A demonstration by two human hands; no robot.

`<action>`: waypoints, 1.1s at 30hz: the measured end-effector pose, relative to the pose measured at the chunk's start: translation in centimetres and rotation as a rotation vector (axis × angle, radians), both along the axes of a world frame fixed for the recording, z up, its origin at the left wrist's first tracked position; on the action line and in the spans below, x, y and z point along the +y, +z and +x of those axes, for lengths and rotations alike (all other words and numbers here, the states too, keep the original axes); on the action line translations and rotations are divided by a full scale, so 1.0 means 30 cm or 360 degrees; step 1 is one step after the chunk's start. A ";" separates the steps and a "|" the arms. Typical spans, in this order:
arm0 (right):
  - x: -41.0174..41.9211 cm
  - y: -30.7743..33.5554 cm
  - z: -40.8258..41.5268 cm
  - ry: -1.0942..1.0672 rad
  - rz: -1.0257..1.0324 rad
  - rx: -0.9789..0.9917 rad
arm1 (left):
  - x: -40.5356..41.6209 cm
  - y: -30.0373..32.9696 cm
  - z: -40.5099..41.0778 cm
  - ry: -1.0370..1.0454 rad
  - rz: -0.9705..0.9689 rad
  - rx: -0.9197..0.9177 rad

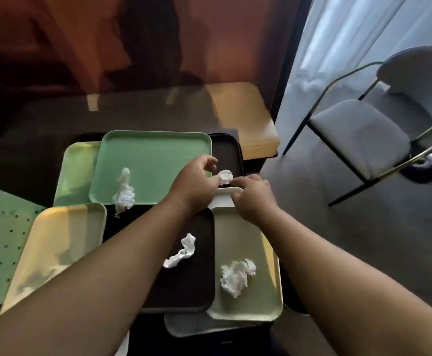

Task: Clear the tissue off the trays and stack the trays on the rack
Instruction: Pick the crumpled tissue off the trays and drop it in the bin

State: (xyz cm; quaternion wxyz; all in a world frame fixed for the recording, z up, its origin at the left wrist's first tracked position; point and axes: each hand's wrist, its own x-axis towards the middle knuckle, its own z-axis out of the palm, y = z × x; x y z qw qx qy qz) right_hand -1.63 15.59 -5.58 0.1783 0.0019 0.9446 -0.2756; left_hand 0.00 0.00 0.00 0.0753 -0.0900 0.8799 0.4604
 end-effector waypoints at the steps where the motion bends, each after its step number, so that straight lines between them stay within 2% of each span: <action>1: -0.009 -0.011 -0.022 0.0133 0.0120 -0.0055 | 0.000 -0.008 -0.007 0.0011 0.0004 -0.0033; 3: -0.026 -0.026 -0.048 0.0358 0.0343 -0.0099 | 0.001 -0.031 -0.016 0.0064 0.0007 -0.0085; 10: -0.056 -0.078 -0.112 0.0860 0.0610 0.0021 | -0.026 -0.098 -0.024 0.0171 0.0067 -0.0162; 13: -0.051 -0.092 -0.109 0.0781 0.0598 -0.0028 | -0.038 -0.095 -0.013 0.0194 0.0087 -0.0150; 16: -0.048 -0.056 -0.087 0.0581 0.0395 -0.0106 | -0.061 -0.087 0.002 0.0233 0.0121 -0.0159; 20: -0.101 0.013 -0.044 0.0272 -0.0162 -0.0074 | -0.098 -0.081 0.028 0.0308 0.0198 -0.0131; 22: -0.151 0.059 -0.010 0.0208 -0.0508 0.0016 | -0.120 -0.074 0.041 0.0415 0.0359 -0.0117; 25: -0.246 0.124 0.041 0.0244 -0.0811 0.0029 | -0.167 -0.057 0.068 0.0631 0.0645 -0.0099; 29: -0.370 0.151 0.058 0.0317 -0.0927 -0.0027 | -0.272 -0.046 0.124 0.0853 0.0723 0.0006; 33: -0.487 0.152 0.069 0.0337 -0.0942 -0.0232 | -0.418 -0.062 0.189 0.0991 0.0599 0.0040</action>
